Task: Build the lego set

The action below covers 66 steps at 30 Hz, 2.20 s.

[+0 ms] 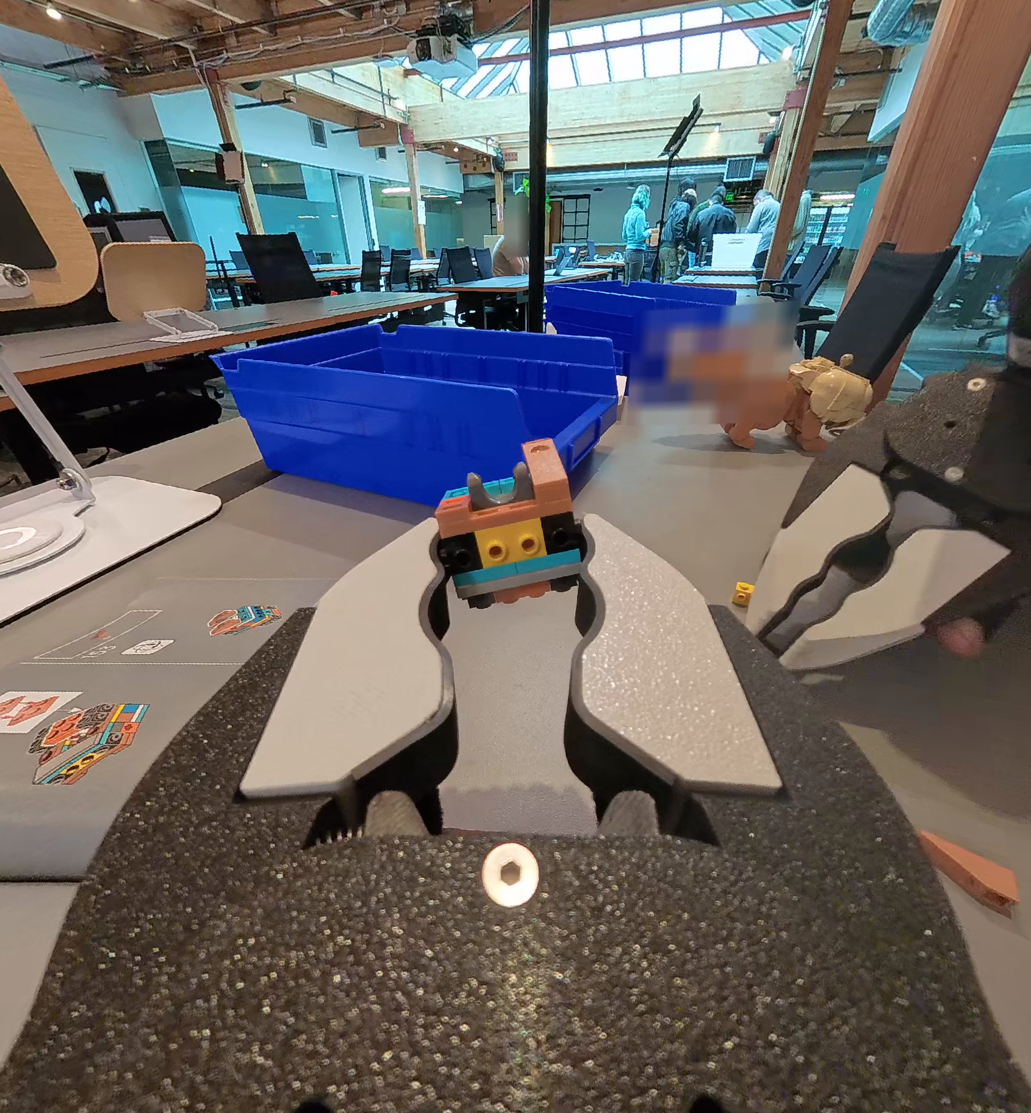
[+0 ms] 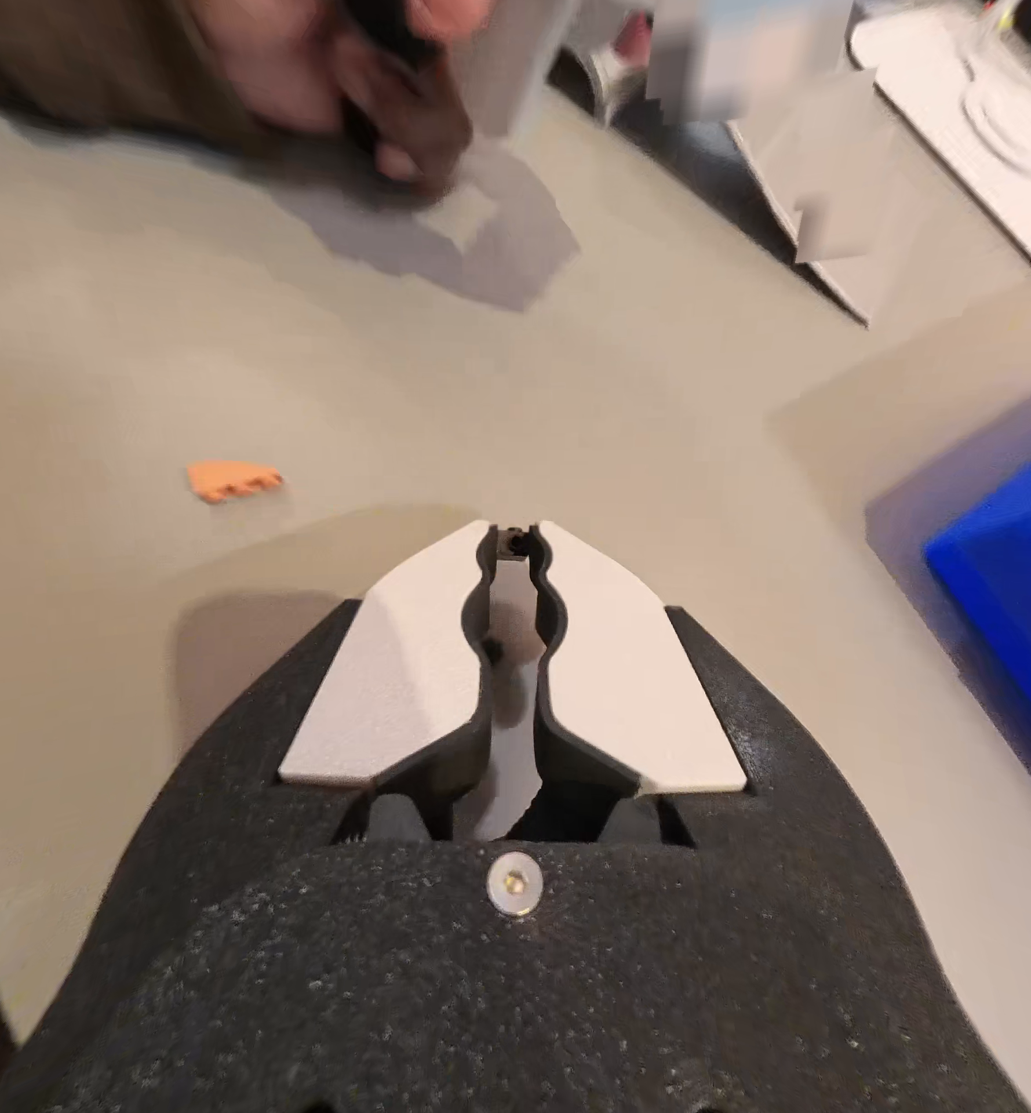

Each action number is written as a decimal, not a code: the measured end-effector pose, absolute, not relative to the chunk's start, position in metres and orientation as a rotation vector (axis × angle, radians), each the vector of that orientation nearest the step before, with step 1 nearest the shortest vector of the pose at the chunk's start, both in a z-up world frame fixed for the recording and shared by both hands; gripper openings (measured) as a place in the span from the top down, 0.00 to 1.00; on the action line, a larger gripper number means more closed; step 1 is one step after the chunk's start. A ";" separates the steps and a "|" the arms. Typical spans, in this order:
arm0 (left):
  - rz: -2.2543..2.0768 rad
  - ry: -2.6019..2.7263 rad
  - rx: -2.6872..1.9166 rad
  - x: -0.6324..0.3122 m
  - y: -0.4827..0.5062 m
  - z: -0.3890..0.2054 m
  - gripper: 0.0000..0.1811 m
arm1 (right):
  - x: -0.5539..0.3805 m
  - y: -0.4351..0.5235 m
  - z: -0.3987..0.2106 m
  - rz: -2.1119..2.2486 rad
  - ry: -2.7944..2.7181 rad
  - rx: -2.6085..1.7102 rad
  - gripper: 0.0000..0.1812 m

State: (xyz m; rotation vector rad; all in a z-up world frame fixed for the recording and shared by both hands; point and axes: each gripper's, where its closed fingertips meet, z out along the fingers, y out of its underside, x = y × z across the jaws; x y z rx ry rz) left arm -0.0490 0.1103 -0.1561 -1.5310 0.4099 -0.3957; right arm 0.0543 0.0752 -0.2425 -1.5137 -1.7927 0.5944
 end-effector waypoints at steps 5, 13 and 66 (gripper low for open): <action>-0.402 0.399 -1.530 -0.050 0.111 -0.156 0.78 | 0.052 0.075 -0.251 0.570 -1.802 -1.522 0.91; -0.413 0.411 -1.520 -0.049 0.109 -0.155 0.78 | 0.047 0.032 -0.228 0.802 -1.866 -1.423 0.89; -0.384 0.438 -1.506 -0.046 0.108 -0.154 0.78 | 0.046 -0.012 -0.258 0.597 -1.828 -1.674 0.90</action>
